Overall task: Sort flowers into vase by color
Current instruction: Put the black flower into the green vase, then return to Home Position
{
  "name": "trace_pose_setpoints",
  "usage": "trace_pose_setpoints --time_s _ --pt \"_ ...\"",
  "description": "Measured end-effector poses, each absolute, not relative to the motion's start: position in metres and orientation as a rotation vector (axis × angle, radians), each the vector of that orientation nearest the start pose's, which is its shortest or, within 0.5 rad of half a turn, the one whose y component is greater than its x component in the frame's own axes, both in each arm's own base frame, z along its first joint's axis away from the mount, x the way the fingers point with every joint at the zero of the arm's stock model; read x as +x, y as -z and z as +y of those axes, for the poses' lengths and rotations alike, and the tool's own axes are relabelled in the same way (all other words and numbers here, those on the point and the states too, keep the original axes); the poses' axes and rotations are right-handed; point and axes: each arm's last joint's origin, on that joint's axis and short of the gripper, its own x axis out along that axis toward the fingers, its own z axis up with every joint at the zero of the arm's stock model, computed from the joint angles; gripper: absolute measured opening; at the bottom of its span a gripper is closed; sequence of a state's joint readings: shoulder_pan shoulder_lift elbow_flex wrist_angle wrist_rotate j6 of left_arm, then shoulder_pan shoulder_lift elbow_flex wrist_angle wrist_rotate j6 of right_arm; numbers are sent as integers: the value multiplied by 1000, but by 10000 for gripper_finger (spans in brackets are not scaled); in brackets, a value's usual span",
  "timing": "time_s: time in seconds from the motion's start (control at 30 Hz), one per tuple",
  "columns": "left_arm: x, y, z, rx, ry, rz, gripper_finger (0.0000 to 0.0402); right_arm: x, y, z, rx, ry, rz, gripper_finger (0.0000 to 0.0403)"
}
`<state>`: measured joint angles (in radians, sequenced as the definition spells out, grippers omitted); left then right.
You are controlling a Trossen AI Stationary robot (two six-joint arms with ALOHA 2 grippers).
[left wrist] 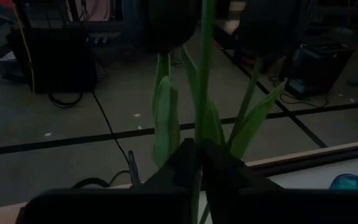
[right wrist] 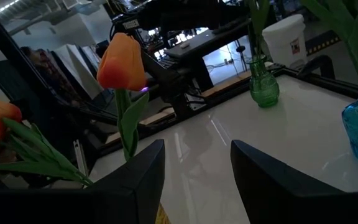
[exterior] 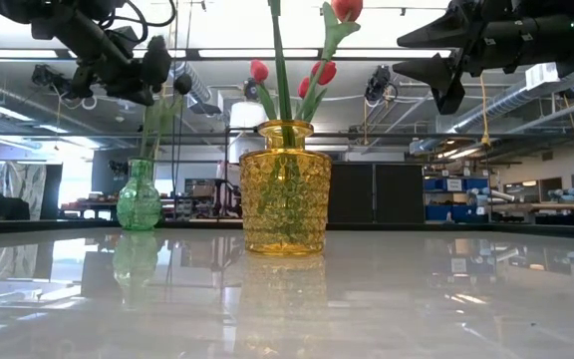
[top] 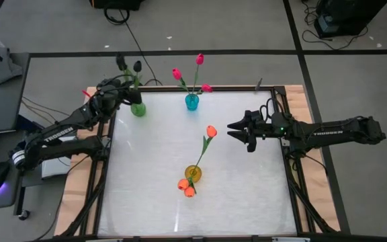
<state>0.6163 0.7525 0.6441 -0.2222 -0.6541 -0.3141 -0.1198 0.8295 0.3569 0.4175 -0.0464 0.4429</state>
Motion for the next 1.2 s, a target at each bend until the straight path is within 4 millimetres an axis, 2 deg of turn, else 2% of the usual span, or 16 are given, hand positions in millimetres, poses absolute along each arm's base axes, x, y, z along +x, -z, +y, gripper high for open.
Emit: trace_pose_setpoints --time_s 0.33,0.6,0.87,1.2 --pt "123 -288 109 -261 -1301 153 90 183 -235 -21 447 85 38 192" --pt "123 -287 108 -270 -1302 156 118 183 -235 -21 447 85 38 192" --pt "121 -284 107 -279 -1309 214 161 183 -235 -21 447 84 38 192" --pt "117 -299 100 -299 -1282 294 237 183 -235 -21 447 84 38 192"
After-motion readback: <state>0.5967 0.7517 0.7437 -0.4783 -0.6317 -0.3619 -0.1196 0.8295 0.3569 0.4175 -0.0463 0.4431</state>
